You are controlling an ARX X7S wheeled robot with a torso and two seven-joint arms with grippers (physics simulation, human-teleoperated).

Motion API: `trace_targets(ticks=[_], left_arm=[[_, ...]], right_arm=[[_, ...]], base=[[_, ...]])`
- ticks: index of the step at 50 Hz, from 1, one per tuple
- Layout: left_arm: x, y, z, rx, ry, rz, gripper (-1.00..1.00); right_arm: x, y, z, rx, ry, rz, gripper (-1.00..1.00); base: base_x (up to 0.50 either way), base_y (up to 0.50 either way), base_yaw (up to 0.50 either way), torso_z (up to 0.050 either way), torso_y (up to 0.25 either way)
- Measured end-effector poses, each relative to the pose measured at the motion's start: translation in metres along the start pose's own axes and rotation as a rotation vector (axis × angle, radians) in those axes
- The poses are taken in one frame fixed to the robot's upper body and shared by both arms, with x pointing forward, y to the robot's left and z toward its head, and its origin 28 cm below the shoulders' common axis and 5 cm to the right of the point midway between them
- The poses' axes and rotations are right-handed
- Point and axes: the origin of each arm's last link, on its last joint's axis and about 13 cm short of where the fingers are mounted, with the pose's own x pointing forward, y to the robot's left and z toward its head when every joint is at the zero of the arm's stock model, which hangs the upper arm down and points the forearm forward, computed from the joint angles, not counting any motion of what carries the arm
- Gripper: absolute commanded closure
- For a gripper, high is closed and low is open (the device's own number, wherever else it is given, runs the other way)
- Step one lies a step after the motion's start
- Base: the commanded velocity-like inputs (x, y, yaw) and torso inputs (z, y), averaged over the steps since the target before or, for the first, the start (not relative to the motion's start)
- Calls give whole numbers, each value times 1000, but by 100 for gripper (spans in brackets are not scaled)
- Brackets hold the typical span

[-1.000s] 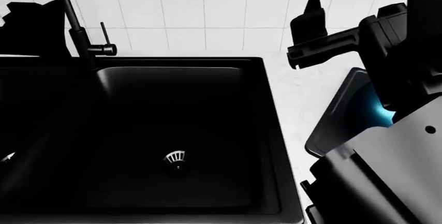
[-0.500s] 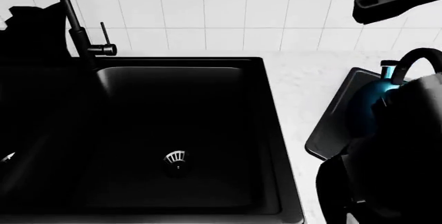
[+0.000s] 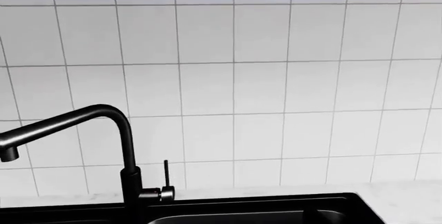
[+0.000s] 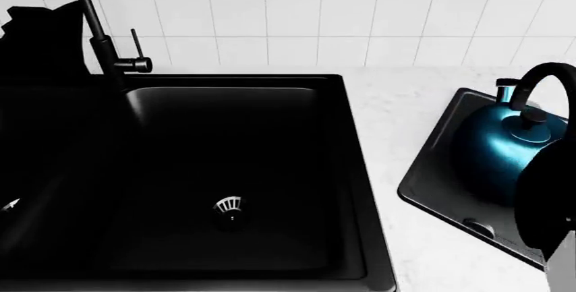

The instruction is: Pick the kettle from the counter and place it on the tray. Then pick the mug from the cabinet and place it on the tray. Then close the cabinet doors.

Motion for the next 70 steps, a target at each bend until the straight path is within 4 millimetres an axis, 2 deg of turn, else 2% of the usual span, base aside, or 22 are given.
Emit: trace_targets(ticks=[17, 37, 46, 57, 70], left_arm=[[-1, 1, 0, 6, 2, 5, -100], [-4, 5, -4, 2, 11, 14, -100], [-5, 6, -5, 1, 14, 16, -100], [-4, 7, -7, 4, 20, 21, -100], [-1, 7, -10, 5, 35, 25, -100]], right_arm=[[12, -20, 40, -11, -41, -39, -100], [44, -22, 81, -32, -74, 2, -100], [54, -23, 89, -33, -79, 2, -100], [67, -13, 92, -15, -100, 49, -100], [79, 16, 97, 1, -132, 122, -100]], base=[[0, 0, 0, 0, 0], [0, 0, 0, 0, 0], [0, 0, 0, 1, 1], [0, 0, 0, 2, 0], [0, 0, 0, 2, 1]])
